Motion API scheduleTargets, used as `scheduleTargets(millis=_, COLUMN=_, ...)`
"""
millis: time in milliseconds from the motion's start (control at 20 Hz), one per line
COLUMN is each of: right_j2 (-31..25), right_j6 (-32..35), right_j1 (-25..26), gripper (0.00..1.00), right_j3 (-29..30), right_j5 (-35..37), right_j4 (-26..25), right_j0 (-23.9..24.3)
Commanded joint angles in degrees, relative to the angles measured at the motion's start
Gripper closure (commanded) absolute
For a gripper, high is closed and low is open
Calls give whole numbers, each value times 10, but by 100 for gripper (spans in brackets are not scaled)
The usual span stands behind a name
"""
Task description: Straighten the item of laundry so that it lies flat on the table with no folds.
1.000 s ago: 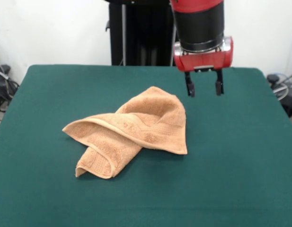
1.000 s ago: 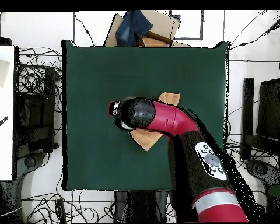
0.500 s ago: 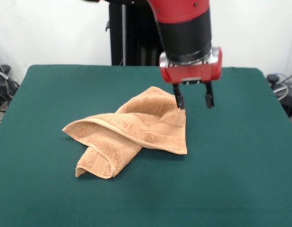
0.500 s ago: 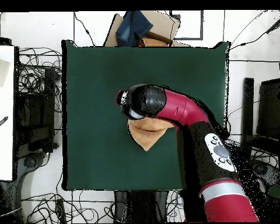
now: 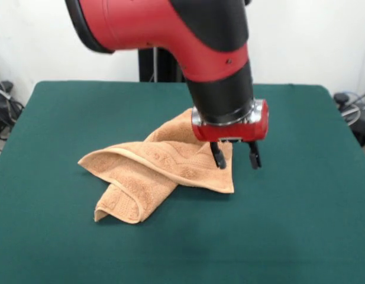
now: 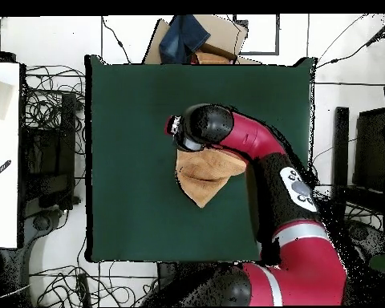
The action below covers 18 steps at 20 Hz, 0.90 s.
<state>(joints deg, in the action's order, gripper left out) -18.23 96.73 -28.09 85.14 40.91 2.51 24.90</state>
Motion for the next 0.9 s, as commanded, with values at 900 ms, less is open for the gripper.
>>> scheduleTargets(millis=900, right_j2=-12, right_j6=42, right_j1=3, gripper=0, right_j3=23, right_j5=88, right_j4=12, right_j0=21)
